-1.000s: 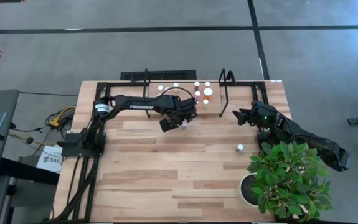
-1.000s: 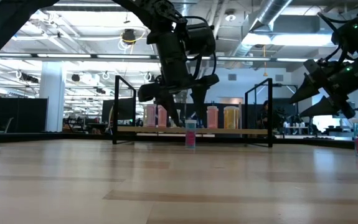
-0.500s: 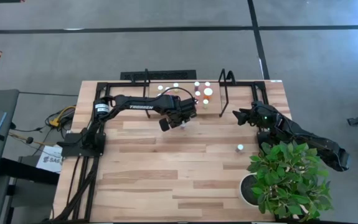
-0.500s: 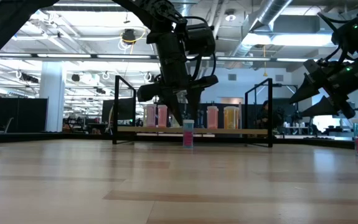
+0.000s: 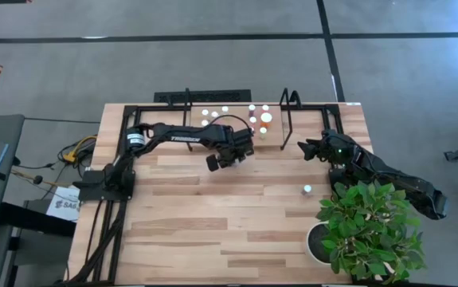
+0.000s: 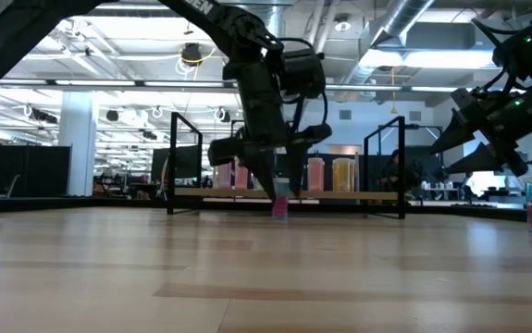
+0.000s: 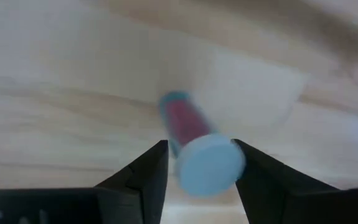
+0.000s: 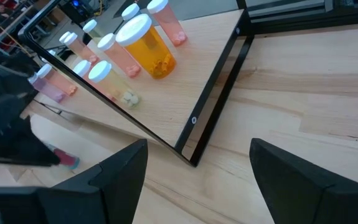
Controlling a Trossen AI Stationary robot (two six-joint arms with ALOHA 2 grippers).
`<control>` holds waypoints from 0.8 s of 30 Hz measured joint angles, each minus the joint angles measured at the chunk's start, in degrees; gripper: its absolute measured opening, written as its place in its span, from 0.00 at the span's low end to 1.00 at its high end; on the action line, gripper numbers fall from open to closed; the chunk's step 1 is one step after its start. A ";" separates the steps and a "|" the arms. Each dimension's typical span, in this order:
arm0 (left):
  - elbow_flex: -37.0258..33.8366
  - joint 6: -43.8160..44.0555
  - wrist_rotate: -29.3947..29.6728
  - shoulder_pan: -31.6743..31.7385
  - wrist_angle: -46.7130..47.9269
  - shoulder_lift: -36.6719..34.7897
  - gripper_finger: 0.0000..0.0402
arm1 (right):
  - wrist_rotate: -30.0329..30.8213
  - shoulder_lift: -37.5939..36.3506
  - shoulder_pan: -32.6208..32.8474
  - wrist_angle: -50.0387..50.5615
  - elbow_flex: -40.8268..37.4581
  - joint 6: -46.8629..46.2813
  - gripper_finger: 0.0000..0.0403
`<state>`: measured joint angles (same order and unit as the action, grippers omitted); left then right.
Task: Pick and place medicine bottles onto shelf by color
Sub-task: Put the blue pill bottle on the shelf
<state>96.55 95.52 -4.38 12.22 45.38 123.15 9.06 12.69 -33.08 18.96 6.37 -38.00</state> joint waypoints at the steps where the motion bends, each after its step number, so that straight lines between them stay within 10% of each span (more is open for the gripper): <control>1: 0.00 -0.39 -1.17 0.12 0.06 0.15 0.39 | 0.00 0.00 0.00 0.00 0.00 0.00 0.76; 15: 0.09 0.16 1.84 0.33 0.49 -0.31 0.39 | 0.00 0.02 0.00 -0.07 0.00 0.00 0.76; 24: 0.09 0.26 1.82 0.53 0.60 -0.31 0.21 | 0.00 0.02 -0.01 -0.07 0.00 0.00 0.76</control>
<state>96.64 95.78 -2.57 12.75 45.98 122.85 9.06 12.71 -33.09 18.90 6.37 -38.00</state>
